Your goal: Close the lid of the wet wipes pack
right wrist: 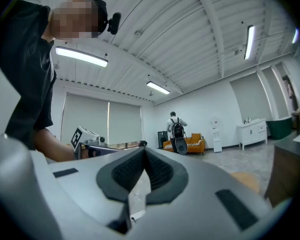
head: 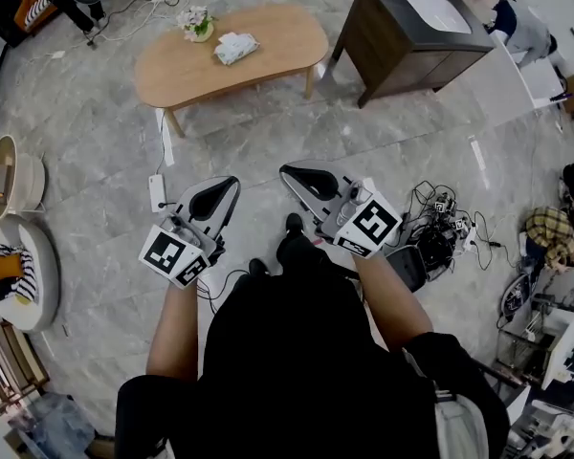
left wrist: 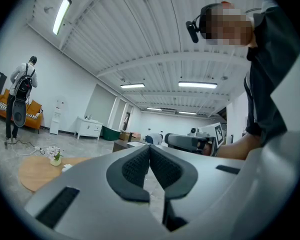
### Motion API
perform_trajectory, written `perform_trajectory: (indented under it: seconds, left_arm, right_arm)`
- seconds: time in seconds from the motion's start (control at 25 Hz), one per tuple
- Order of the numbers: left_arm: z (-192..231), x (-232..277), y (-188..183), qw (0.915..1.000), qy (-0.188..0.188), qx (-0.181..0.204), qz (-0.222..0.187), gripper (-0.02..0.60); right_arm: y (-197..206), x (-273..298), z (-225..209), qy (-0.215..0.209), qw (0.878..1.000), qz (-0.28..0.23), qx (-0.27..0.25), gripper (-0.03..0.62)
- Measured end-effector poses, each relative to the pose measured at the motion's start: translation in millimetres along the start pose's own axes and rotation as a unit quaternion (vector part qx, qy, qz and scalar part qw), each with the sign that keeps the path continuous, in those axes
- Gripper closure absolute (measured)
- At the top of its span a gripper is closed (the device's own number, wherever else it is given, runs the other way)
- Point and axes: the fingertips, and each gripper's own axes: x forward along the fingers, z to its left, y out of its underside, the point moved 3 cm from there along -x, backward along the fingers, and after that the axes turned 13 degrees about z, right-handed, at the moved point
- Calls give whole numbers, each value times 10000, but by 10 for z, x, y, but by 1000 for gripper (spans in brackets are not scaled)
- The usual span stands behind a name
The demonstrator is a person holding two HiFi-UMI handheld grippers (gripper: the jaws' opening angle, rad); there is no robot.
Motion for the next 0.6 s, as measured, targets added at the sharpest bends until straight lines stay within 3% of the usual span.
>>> perform_trajectory:
  seconds: [0.6]
  left_arm:
    - [693,1092,-595,9978,-628,-230,-26,566]
  right_arm:
    - [-200,126,-1560,-556,9983,-48,149,585]
